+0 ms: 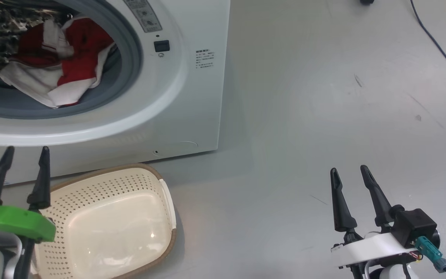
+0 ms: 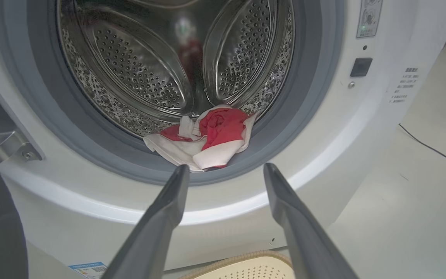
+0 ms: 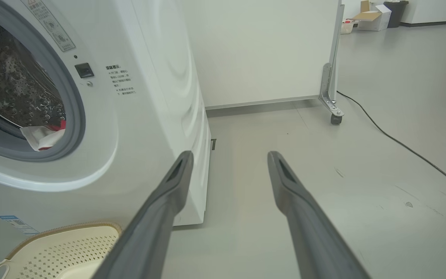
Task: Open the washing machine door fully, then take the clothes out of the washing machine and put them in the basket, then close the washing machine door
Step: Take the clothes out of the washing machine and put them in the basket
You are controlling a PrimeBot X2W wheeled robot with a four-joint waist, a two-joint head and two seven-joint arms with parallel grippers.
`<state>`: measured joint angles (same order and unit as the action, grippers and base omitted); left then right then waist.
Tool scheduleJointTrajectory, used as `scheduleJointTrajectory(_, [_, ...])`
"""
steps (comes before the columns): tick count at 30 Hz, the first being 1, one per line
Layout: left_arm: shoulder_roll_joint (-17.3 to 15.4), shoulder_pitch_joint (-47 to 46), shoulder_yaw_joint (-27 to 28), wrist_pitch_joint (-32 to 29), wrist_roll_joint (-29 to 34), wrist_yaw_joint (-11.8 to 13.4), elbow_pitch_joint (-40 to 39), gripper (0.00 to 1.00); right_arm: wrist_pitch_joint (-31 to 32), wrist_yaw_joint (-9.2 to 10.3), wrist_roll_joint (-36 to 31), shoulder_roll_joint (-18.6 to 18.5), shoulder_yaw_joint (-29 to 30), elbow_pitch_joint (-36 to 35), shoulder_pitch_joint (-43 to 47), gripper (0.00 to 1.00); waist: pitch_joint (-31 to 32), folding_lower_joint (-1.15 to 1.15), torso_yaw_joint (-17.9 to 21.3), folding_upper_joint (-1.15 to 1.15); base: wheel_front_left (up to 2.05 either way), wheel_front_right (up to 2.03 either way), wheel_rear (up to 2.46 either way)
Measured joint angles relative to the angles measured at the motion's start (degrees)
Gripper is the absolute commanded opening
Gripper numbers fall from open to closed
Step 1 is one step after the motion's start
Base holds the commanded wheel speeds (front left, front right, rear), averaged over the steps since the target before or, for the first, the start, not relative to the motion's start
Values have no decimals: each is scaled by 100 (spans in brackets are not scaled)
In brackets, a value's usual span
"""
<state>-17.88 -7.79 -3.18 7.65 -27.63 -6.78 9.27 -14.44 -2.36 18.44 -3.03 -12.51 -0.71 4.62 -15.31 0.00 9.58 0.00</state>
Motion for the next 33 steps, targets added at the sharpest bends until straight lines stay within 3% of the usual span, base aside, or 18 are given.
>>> scheduleJointTrajectory(16, [-822,-1036,537,-1125,-248,154,386,100,0,98,23,60,-426,-86,-331,100,-825,0,1060,0,0,0,0])
scheduleJointTrajectory(25, [-898,-1533,543,-1661,-302,300,811,100,0,254,368,68,-559,-197,-443,100,-1113,0,1587,0,0,0,0])
scheduleJointTrajectory(33, [-988,-1919,515,-1923,-297,405,1188,100,0,360,379,71,-651,-237,-465,100,-1256,0,1745,0,0,0,0])
